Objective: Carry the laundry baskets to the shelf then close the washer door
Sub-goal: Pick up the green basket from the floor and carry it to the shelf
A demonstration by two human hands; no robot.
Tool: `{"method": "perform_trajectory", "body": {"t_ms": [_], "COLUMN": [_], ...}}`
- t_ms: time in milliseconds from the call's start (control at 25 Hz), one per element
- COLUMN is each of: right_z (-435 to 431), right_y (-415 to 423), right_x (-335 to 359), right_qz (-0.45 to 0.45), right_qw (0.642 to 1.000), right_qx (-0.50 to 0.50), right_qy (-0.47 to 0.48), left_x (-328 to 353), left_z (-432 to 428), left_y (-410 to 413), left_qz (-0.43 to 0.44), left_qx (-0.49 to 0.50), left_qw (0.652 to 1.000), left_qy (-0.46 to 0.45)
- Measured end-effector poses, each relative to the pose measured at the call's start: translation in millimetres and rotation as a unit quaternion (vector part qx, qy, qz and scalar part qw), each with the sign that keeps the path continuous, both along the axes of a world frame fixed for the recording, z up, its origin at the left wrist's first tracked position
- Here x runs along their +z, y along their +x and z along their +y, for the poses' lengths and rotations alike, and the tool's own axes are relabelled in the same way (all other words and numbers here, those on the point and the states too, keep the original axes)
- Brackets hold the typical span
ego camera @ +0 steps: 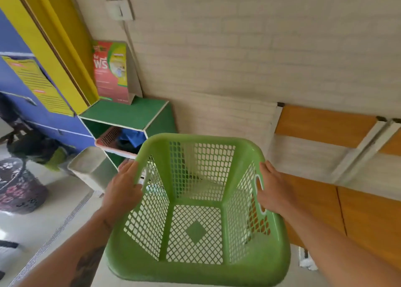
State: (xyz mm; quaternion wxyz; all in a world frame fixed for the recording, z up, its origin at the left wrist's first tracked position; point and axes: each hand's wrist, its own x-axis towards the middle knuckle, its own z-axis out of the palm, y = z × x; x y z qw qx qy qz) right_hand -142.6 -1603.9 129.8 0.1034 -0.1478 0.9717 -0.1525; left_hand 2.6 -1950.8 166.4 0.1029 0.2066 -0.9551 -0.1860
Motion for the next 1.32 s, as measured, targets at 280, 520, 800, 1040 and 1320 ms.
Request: {"method": "perform_trajectory", "body": {"t_ms": [280, 520, 800, 1040, 1320], "right_z": [-42, -81, -108, -120, -116], "right_y": [-49, -109, -149, -146, -151], "right_x": [-80, -209, -332, -377, -347], "right_qz": [-0.057, -0.103, -0.056, -0.102, -0.168], "right_qw": [0.990, 0.975, 0.975, 0.974, 0.972], "right_qx": [-0.123, -0.174, -0.177, -0.158, -0.136], "right_qy": [0.037, 0.095, 0.118, 0.126, 0.096], "left_x": [-85, -211, -364, -416, -396], "left_z": [-55, -77, -112, -130, -144], "left_y": [-132, -229, -269, -266, -276], "left_qz": [-0.080, -0.121, -0.116, -0.177, -0.286], "left_qx": [-0.093, -0.063, -0.065, -0.089, -0.123], "left_qw": [0.992, 0.990, 0.990, 0.977, 0.948], "left_qy": [0.028, 0.045, 0.043, 0.083, 0.074]}}
